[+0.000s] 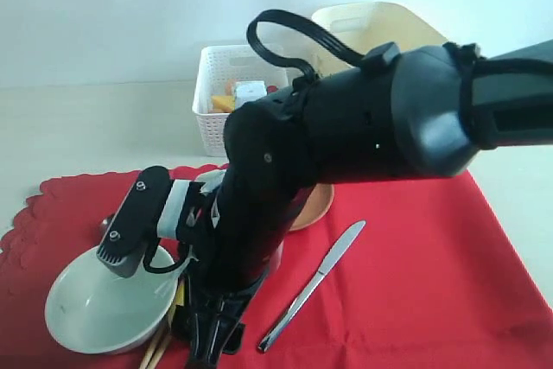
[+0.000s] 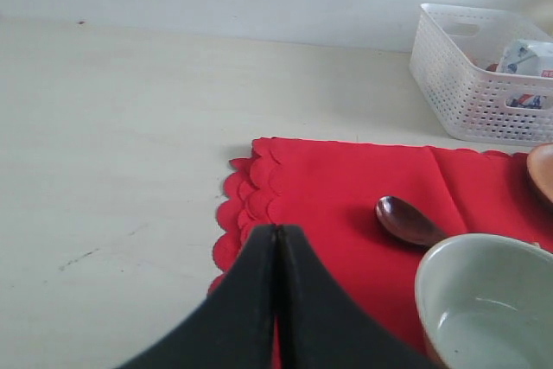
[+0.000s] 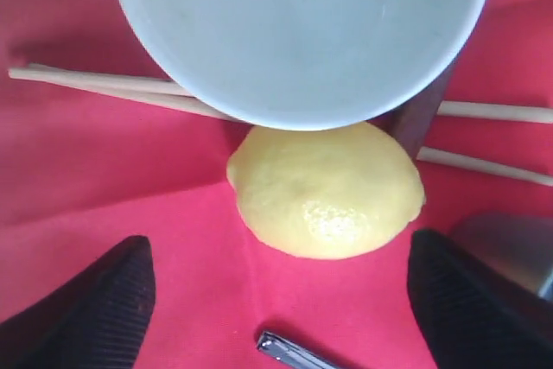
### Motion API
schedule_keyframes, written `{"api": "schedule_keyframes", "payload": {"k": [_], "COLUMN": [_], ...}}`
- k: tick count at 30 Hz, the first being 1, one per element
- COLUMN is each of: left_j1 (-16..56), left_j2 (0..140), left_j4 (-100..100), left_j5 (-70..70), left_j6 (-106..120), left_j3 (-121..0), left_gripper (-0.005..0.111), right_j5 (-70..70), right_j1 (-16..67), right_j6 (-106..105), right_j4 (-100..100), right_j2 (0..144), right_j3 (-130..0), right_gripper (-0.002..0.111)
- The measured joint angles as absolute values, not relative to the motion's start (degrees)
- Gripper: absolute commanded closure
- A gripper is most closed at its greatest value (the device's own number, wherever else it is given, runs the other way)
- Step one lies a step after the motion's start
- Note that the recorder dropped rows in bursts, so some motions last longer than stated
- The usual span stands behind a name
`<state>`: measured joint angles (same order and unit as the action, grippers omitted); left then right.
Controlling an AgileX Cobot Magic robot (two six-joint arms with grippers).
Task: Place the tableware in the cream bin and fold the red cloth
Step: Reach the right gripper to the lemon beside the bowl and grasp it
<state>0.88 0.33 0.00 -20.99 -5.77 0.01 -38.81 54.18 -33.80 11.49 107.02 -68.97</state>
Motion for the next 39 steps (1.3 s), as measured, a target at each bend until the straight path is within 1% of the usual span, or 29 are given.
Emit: {"api": "schedule_keyframes", "payload": {"k": [11,24,25,26,29,30,32,33,34,36,39], "left_j1": [0.9,0.9,0.9,0.9,0.9,0.9,0.9,0.9,0.9,0.9,0.9], "left_j2": [0.3,0.3,0.3,0.3,0.3,0.3,0.3,0.3,0.3,0.3,0.3], "left_j4": [0.0,0.0,0.0,0.0,0.0,0.0,0.0,0.0,0.0,0.0,0.0], "left_j5": [-21.0,-21.0,-21.0,-21.0,-21.0,-21.0,-21.0,-21.0,-21.0,-21.0,-21.0], "left_j6": [-5.8,-5.8,-5.8,-5.8,-5.8,-5.8,-5.8,-5.8,-5.8,-5.8,-5.8], "left_j3": [0.0,0.0,0.0,0.0,0.0,0.0,0.0,0.0,0.0,0.0,0.0], "left_gripper": [0.106,0.106,0.106,0.106,0.106,0.106,0.106,0.106,0.106,0.106,0.106], "right_j5": [-33.7,-36.2,-36.5,-36.7,-37.5,-37.5,-37.6,-37.6,-37.8,-38.5,-41.2], "right_j1": [54.2,54.4,54.4,54.4,54.4,54.4,54.4,54.4,54.4,54.4,54.4], "right_j6": [-34.4,-33.1,-32.8,-32.6,-31.8,-31.6,-31.2,-31.1,-30.6,-29.6,-27.5], "right_j4": [9.4,8.4,8.4,8.4,8.2,8.2,8.0,8.0,8.0,7.9,7.4], "right_j2": [110.3,116.7,116.8,117.1,118.2,118.4,118.5,118.5,118.5,118.7,118.4], "right_j3": [-69.0,-74.7,-74.7,-74.8,-74.8,-74.9,-75.0,-75.0,-75.1,-75.8,-77.6], "right_gripper": [0.031,0.033,0.034,0.037,0.052,0.060,0.072,0.081,0.094,0.108,0.108]}}
